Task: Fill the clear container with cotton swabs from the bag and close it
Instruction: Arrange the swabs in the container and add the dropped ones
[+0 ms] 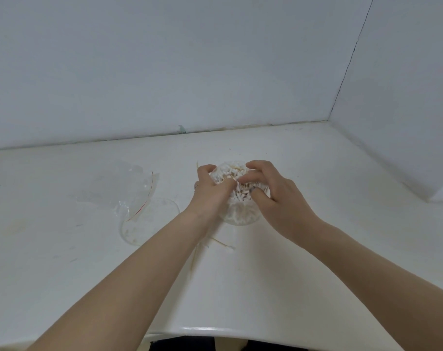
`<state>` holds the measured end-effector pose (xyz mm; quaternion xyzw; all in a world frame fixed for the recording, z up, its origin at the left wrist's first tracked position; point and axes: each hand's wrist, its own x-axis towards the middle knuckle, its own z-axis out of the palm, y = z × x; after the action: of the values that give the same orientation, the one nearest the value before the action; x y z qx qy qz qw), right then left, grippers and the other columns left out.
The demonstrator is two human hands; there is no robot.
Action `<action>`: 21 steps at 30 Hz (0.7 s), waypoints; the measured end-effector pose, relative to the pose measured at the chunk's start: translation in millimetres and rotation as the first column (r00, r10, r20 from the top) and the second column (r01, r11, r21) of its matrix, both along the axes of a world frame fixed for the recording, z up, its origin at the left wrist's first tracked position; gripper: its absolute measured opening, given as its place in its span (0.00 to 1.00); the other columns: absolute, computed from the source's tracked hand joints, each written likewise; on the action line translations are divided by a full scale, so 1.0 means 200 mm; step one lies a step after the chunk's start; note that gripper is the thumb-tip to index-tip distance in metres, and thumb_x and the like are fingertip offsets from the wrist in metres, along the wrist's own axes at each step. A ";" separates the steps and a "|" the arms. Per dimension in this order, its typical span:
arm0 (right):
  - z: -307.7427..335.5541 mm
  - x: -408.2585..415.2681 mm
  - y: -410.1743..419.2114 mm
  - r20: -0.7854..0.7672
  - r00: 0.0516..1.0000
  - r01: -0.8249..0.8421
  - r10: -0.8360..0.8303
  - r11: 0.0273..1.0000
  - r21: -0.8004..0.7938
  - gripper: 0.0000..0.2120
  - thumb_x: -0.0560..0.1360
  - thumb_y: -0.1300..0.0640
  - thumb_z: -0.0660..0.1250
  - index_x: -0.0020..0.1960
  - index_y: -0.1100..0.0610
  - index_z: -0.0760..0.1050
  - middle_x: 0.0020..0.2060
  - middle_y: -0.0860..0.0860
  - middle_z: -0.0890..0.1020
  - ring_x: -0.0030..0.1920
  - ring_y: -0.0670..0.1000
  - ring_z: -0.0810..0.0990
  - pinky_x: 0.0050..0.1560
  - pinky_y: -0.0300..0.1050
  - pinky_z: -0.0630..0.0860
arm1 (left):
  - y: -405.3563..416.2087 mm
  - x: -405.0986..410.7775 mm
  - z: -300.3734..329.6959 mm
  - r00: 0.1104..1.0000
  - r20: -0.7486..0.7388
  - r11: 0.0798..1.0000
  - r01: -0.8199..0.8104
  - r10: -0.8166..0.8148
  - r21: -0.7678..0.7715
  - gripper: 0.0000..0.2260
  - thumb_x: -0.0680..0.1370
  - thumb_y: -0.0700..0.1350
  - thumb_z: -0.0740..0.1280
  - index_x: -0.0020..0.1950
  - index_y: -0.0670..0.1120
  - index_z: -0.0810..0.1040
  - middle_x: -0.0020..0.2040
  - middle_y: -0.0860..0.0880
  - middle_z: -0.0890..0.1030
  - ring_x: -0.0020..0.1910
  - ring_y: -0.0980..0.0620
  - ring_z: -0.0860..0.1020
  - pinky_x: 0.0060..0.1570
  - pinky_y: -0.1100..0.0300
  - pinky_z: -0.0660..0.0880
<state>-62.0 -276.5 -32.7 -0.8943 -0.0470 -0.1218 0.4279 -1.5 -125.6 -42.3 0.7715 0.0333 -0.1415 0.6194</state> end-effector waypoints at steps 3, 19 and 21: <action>-0.01 0.00 0.00 0.004 1.000 -0.001 0.001 1.000 -0.009 0.20 0.79 0.64 0.59 0.68 0.48 0.68 0.55 0.37 0.82 0.51 0.33 0.76 0.46 0.24 0.66 | 0.01 0.00 0.00 1.000 -0.016 1.000 -0.002 0.001 -0.028 0.33 0.63 0.56 0.70 0.67 0.60 0.63 0.67 0.44 0.74 0.59 0.45 0.81 0.62 0.45 0.79; -0.03 -0.04 -0.09 0.232 0.973 0.047 -0.005 0.983 -0.180 0.15 0.80 0.63 0.61 0.65 0.53 0.71 0.55 0.42 0.82 0.49 0.35 0.79 0.51 0.38 0.73 | 0.01 0.05 -0.03 0.999 0.052 1.000 0.002 -0.001 -0.002 0.22 0.80 0.50 0.69 0.70 0.52 0.64 0.62 0.46 0.80 0.56 0.49 0.82 0.48 0.59 0.78; -0.05 -0.05 -0.09 0.269 0.961 0.017 0.064 0.958 -0.286 0.16 0.80 0.62 0.60 0.66 0.55 0.72 0.57 0.44 0.83 0.61 0.43 0.77 0.63 0.41 0.71 | 0.01 0.04 -0.04 0.996 0.088 0.999 0.035 -0.035 0.002 0.22 0.80 0.47 0.69 0.70 0.51 0.64 0.62 0.46 0.80 0.55 0.50 0.82 0.44 0.62 0.78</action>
<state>-73.0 -293.9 -43.1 -0.9204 -0.1339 -0.2318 0.2850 5.9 -124.2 -50.2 0.7777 -0.0074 -0.1181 0.6175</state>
